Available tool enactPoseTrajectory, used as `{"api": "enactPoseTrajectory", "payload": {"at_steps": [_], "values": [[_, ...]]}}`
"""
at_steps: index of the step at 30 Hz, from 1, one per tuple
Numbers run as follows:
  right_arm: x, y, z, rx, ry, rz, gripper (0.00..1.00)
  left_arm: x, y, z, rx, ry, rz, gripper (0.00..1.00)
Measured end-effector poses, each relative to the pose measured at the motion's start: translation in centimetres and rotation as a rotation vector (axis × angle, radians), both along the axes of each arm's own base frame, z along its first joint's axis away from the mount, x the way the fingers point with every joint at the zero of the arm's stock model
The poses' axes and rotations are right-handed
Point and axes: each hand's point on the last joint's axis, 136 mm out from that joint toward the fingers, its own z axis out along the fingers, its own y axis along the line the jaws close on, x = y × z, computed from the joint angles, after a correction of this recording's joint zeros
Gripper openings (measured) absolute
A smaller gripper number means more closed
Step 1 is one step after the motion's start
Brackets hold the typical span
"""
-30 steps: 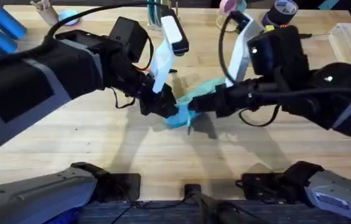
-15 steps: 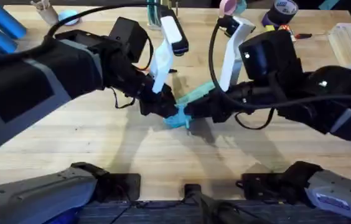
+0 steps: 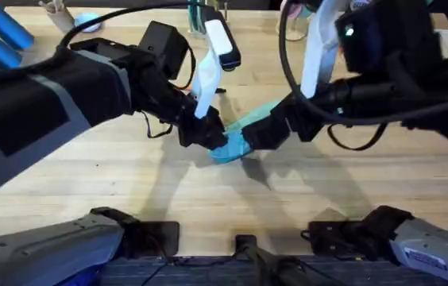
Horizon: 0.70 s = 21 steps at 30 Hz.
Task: Unzip the bag, pick up the pens from the table one at a time and place them inside, then zip the bag closed.
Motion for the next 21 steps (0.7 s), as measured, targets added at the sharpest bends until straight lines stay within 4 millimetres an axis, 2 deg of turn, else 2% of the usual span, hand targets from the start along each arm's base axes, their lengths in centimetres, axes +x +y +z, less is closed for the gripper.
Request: {"api": "enactPoseTrajectory", "payload": {"at_steps": [5, 9, 17, 21], "values": [[0.9, -0.5, 1.3, -0.073, -0.122, 0.076, 0.996, 0.0, 0.0, 0.0, 0.0, 0.0, 0.0, 0.042], [1.0, -0.8, 1.1, -0.144, -0.216, 0.198, 0.997, 0.0, 0.0, 0.0, 0.0, 0.0, 0.0, 0.042], [1.5, -1.4, 1.0, -0.346, -0.494, 0.56, 0.997, 0.0, 0.0, 0.0, 0.0, 0.0, 0.0, 0.042], [1.6, -1.5, 1.0, -0.394, -0.553, 0.642, 0.997, 0.0, 0.0, 0.0, 0.0, 0.0, 0.0, 0.042]]}}
